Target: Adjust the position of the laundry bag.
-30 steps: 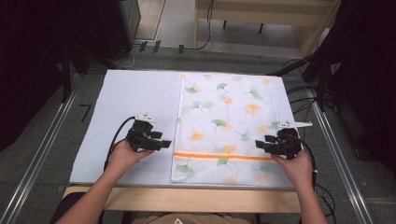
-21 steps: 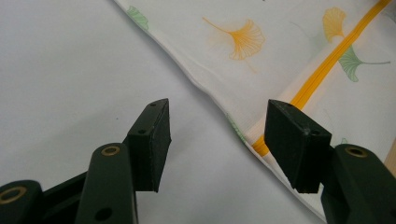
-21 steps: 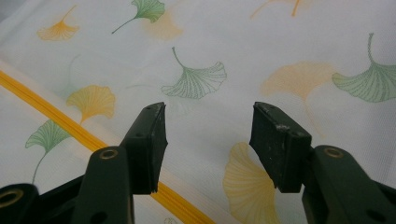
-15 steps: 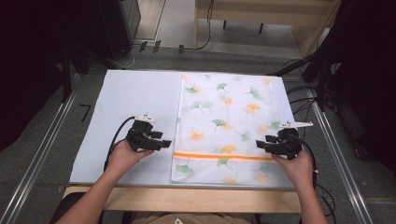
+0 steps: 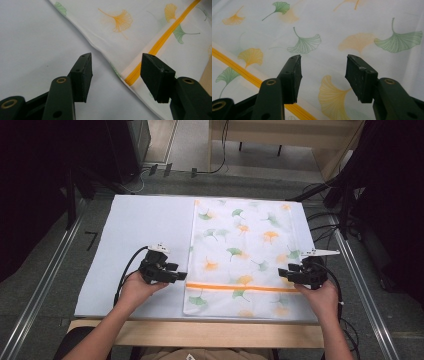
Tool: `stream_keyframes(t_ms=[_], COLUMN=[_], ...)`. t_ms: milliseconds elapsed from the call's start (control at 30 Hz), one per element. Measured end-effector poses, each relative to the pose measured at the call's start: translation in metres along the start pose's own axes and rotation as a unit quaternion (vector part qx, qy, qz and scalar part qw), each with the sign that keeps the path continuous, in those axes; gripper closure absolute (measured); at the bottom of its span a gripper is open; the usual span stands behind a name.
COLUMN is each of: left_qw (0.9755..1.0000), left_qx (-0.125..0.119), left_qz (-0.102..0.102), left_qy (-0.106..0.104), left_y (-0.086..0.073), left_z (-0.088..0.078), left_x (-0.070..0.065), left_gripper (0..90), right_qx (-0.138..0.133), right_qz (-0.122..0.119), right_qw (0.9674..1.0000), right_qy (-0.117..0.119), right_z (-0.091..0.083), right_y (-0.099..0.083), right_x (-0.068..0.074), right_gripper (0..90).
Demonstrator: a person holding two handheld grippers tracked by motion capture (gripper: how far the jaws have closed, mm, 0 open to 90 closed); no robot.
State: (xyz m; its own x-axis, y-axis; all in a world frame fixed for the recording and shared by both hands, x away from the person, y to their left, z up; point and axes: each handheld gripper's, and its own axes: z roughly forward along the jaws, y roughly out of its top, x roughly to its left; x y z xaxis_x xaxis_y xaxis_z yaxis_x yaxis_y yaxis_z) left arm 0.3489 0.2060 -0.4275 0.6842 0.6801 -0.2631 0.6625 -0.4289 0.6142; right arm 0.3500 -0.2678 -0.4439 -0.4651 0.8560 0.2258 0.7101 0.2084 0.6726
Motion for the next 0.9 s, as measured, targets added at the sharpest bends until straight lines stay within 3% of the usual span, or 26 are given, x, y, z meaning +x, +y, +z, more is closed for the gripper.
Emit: stream_keyframes(t_ms=[200,400,900], left_qw=[0.9999,0.9998,0.9988], left_qx=[0.006,0.017,0.029], left_qz=[0.005,-0.007,-0.027], left_qy=[0.009,0.009,0.028], left_y=[0.000,0.000,-0.003], left_z=[0.009,0.019,0.030], left_x=[-0.008,-0.013,-0.005], left_gripper=[45.8,46.1,45.6], right_qx=[-0.001,-0.005,0.005], right_qz=[0.009,0.014,0.036], right_qw=[0.9999,0.9998,0.9973], right_qy=[-0.009,-0.016,-0.063], right_z=[-0.001,-0.002,0.006], right_y=[0.000,0.002,0.005], right_x=[-0.009,-0.018,-0.053], right_gripper=[48.8,49.6,47.6])
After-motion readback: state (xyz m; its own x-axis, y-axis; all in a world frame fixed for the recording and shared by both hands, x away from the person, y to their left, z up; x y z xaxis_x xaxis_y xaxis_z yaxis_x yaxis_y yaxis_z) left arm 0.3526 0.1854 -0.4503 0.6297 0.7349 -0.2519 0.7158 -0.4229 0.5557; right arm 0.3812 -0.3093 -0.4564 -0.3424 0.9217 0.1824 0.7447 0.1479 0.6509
